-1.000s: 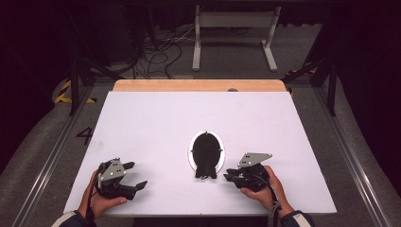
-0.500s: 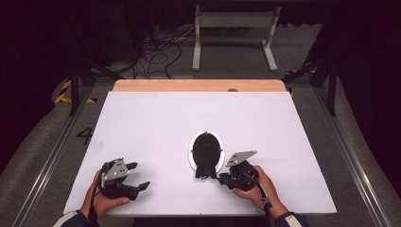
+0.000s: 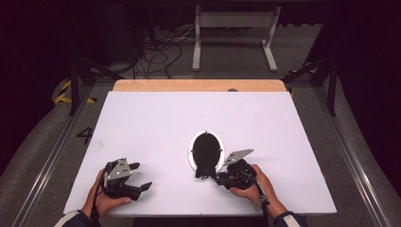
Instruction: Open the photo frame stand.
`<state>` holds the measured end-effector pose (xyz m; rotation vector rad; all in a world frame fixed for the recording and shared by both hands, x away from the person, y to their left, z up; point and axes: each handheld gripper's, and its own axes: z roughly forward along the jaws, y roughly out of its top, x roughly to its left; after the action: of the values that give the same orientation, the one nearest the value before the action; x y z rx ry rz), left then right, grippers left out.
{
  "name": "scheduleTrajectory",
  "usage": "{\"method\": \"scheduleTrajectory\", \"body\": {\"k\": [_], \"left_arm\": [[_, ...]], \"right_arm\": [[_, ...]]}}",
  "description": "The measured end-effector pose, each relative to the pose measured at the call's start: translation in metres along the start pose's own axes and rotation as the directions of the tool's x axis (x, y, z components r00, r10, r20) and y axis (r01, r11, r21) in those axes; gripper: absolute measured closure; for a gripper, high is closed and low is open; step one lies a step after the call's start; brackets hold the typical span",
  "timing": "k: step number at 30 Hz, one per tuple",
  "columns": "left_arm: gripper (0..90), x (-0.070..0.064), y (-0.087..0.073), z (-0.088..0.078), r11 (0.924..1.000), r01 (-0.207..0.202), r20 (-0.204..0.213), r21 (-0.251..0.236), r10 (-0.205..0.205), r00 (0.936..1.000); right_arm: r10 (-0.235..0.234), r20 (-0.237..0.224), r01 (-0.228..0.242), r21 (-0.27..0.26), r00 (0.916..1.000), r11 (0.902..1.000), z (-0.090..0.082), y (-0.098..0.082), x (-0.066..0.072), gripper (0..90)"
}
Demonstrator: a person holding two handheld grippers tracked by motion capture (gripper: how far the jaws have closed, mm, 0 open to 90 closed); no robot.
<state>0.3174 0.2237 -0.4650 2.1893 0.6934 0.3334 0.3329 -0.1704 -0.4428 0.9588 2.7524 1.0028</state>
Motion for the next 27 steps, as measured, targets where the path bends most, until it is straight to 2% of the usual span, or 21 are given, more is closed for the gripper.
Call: {"method": "scheduleTrajectory", "body": {"k": [6,10,12,16,19,21,23,25,26,27], "left_arm": [[17.0,0.0,0.0,0.002,0.9999,0.001,-0.002,0.014,-0.001,1.0],[16.8,0.0,0.0,0.002,0.9999,0.006,0.0,0.015,-0.006,1.0],[16.7,0.001,0.0,0.002,0.9999,0.003,0.0,0.014,-0.003,1.0],[16.7,0.001,0.001,0.003,0.9998,0.015,-0.005,0.014,-0.015,0.9999],[17.2,0.0,0.002,0.005,0.9998,0.009,-0.005,0.019,-0.008,1.0],[17.5,-0.001,0.002,0.005,0.9996,0.006,-0.012,0.026,-0.006,0.9999],[17.5,-0.001,0.002,0.006,0.9995,0.003,-0.015,0.031,-0.003,0.9999],[17.4,-0.001,0.002,0.007,0.9994,-0.003,-0.013,0.034,0.004,0.9999],[17.4,-0.001,0.002,0.007,0.9993,0.001,-0.018,0.038,0.0,0.9998],[17.4,-0.001,0.002,0.007,0.9991,-0.002,-0.02,0.043,0.003,0.9998]], "right_arm": [[0.018,-0.009,-0.018,0.004,0.9998,0.9998,0.002,0.002,0.0,72.4],[0.076,-0.047,-0.077,-0.011,0.996,0.997,0.002,0.001,-0.003,73.3],[0.082,-0.054,-0.083,-0.014,0.9952,0.9965,0.003,0.001,-0.004,72.8],[0.143,-0.104,-0.148,-0.043,0.9842,0.988,0.002,0.0,-0.01,69.7],[0.218,-0.169,-0.232,-0.071,0.9612,0.97,0.003,0.001,-0.018,66.7],[0.253,-0.187,-0.272,-0.083,0.9491,0.9587,0.003,0.001,-0.02,65.4],[0.313,-0.219,-0.341,-0.1,0.924,0.9348,0.004,-0.001,-0.023,63.5],[0.365,-0.273,-0.405,-0.107,0.8899,0.9079,0.007,-0.002,-0.028,63.8],[0.365,-0.273,-0.405,-0.107,0.8899,0.9079,0.007,-0.002,-0.028,63.8],[0.371,-0.278,-0.413,-0.107,0.8858,0.9046,0.009,-0.002,-0.029,63.7]]}}
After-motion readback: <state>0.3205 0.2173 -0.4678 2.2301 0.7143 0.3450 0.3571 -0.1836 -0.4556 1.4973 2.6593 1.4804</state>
